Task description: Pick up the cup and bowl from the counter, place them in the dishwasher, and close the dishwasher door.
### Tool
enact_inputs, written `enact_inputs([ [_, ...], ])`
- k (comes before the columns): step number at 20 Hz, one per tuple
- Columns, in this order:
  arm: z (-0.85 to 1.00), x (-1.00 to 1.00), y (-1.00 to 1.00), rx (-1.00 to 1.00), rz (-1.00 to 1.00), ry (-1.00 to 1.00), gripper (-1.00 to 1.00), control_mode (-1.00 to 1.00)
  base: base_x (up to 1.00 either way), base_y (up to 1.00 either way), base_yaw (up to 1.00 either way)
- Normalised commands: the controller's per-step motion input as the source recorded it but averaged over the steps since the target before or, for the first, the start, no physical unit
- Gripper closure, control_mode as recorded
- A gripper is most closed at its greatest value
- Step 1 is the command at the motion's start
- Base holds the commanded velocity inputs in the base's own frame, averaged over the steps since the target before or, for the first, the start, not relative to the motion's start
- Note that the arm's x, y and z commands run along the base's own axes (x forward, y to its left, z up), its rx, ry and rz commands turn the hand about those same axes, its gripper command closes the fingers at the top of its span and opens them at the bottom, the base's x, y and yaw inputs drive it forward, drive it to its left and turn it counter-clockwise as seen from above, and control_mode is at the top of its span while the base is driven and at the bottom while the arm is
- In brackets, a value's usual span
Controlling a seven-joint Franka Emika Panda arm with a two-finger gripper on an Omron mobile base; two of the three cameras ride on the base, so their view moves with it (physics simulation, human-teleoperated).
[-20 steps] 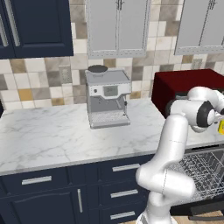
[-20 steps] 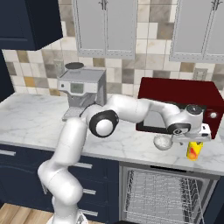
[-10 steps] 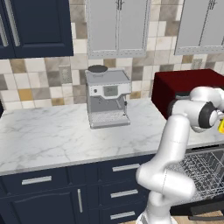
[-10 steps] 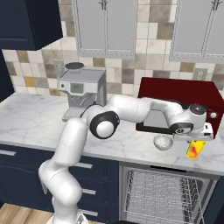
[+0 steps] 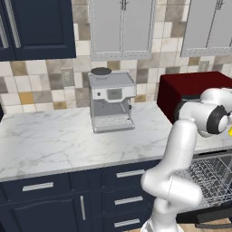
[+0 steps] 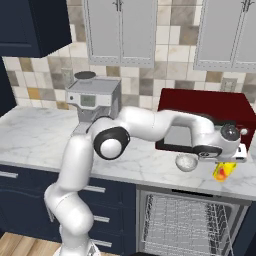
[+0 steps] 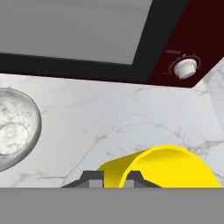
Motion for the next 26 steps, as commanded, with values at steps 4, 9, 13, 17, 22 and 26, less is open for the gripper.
enact_inputs([
  [4, 0.14, -0.43, 0.38, 0.05, 0.0, -0.11, 1.0, -1.0, 0.0, 0.0, 0.0],
  [9, 0.05, -0.59, 0.32, 0.22, -0.13, -0.08, 1.0, -1.0, 0.0, 0.0, 0.0],
  [13, 0.0, -0.62, 0.09, 0.26, -0.28, -0.07, 1.0, -1.0, 0.0, 0.0, 0.0],
  [17, 0.02, -0.45, 0.0, 0.16, -0.33, -0.09, 1.0, -1.0, 0.0, 0.0, 0.0],
  [22, 0.0, -0.34, 0.0, 0.18, -0.37, -0.07, 1.0, -1.0, 0.0, 0.0, 0.0],
  [26, 0.0, -0.22, 0.0, 0.28, -0.36, -0.07, 1.0, -1.0, 0.0, 0.0, 0.0],
])
